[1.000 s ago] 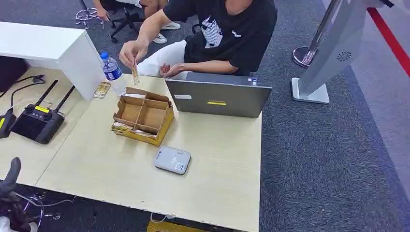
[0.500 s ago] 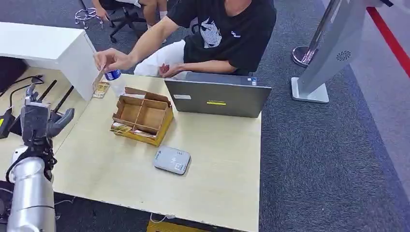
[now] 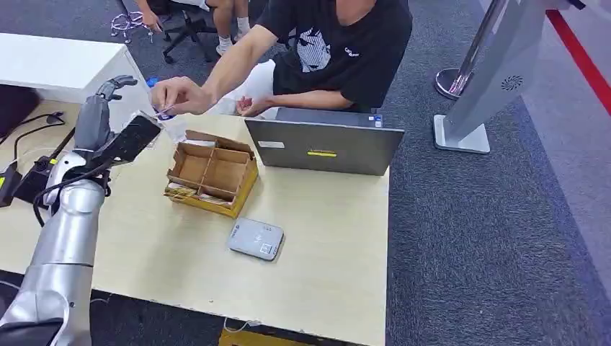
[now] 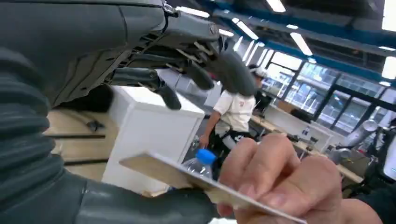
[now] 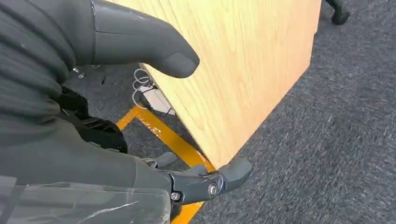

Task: Pass the card to the sensor for recognition and then transmit it.

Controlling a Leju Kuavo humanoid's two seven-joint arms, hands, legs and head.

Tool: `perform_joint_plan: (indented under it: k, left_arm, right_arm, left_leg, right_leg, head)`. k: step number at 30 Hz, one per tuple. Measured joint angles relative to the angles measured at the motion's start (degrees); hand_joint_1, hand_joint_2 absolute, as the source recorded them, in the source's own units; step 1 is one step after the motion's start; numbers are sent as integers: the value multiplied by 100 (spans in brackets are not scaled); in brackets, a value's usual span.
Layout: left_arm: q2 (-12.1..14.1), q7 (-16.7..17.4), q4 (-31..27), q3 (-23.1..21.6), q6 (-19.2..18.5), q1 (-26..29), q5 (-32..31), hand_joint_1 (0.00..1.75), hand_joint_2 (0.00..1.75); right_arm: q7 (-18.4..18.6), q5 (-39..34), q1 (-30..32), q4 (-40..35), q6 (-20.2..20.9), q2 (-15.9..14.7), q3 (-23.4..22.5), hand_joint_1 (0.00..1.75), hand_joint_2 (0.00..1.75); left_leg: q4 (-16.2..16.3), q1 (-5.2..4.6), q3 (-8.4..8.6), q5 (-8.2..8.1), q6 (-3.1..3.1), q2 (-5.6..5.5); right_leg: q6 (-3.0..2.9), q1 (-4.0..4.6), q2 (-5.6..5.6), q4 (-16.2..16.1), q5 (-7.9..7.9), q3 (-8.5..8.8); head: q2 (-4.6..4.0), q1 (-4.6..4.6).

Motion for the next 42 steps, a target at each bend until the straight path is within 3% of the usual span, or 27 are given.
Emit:
perform_joint_plan:
  k: [8,15,22,27,33,42]
  left_arm:
    - [258,254,-315,-970,461,-297,-1204,175,175]
    - [426,400,-816,-1600,1093,-315,-2260,175,175]
    - [363,265,-1583,-1918,1732,471,-2812,175,175]
    - [175,13,-1919,-2306,1888,1157,-2979,175,175]
    - [2,-96,-1837,-3054,1893,1692,-3273,175,175]
    - [-273,44,-727,-3525,1906,1804,-3586,175,175]
  right_arm:
    - [20,81,-15,48,-144,17,-81,0,175]
    - [57,92,-18,94,-289,39,-177,0,175]
    - [50,83,18,142,-376,66,-325,0,175]
    - [4,48,55,162,-382,70,-446,0,175]
    - [-4,-22,66,164,-382,70,-562,0,175]
    - [105,85,66,188,-487,72,-568,0,175]
  left_leg:
    - [0,0,0,0,0,1]
    - [0,-1,-7,-1,0,-1]
    - [0,-4,-7,-3,2,-1]
    - [0,-7,-8,-6,6,-1]
    - [0,-8,-9,-8,10,0]
    - [0,-8,-9,-8,10,0]
  right_leg:
    - [0,0,1,1,0,-2]
    - [0,0,-1,1,-1,-3]
    - [1,-2,-2,-1,-2,-6]
    - [2,-4,-2,-2,-3,-6]
    - [2,-5,-3,-3,-3,-8]
    - [2,-4,-3,-3,-3,-8]
  head:
    - [0,-2]
    - [0,-2]
    - [0,0]
    - [0,0]
    - [0,0]
    - [0,0]
